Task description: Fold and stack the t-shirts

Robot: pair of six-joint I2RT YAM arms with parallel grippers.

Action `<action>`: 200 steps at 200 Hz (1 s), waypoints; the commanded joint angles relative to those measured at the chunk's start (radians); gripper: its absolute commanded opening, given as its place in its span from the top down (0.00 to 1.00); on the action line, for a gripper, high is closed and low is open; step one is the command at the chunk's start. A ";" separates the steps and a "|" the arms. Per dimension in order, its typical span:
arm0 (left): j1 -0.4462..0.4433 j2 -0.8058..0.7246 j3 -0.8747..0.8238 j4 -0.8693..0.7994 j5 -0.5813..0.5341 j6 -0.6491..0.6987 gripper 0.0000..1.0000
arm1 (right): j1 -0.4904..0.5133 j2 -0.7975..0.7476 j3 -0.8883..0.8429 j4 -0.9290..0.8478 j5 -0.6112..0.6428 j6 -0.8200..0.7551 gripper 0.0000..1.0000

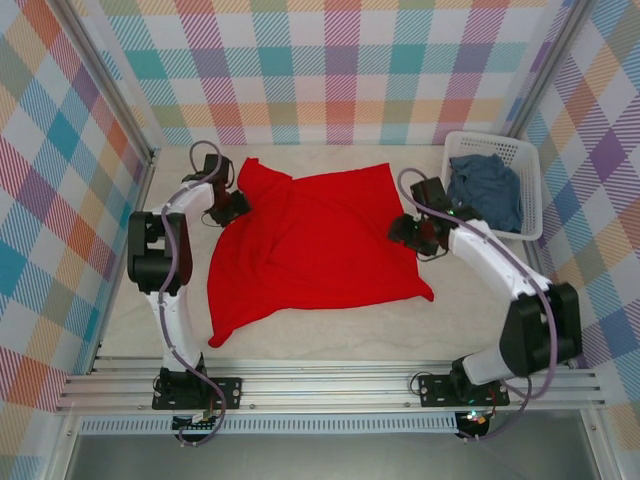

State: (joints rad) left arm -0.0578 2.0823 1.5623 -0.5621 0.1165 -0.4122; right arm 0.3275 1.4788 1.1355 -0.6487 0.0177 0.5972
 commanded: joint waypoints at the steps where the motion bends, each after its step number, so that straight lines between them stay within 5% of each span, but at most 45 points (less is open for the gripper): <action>1: -0.009 0.013 0.077 0.026 0.036 0.104 0.52 | -0.016 0.125 0.072 0.077 -0.101 -0.088 0.46; 26: -0.038 0.084 0.110 -0.018 -0.035 0.135 0.56 | -0.040 0.278 0.201 0.063 -0.122 -0.079 0.50; 54: -0.042 0.094 0.070 0.002 -0.129 0.104 0.88 | -0.044 0.397 0.303 0.051 -0.131 -0.071 0.53; 86: -0.040 0.071 0.042 0.012 -0.122 0.092 0.89 | -0.045 0.484 0.374 0.046 -0.088 -0.059 0.52; 102: -0.039 0.036 0.010 0.045 -0.126 0.092 1.00 | -0.050 0.527 0.414 0.040 -0.079 -0.057 0.52; 149: 0.030 -0.045 -0.056 0.013 -0.263 0.022 1.00 | -0.051 0.676 0.546 -0.001 -0.091 -0.056 0.48; 191: 0.100 -0.125 -0.105 0.081 -0.125 0.042 1.00 | -0.053 0.792 0.657 -0.100 -0.087 -0.051 0.46; 200: 0.097 -0.139 -0.107 0.110 -0.035 0.085 0.87 | -0.053 0.787 0.646 -0.090 -0.084 -0.050 0.46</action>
State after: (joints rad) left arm 0.0345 2.0197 1.4670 -0.5175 -0.0647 -0.3771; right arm 0.2806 2.2501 1.7668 -0.6765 -0.0658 0.5411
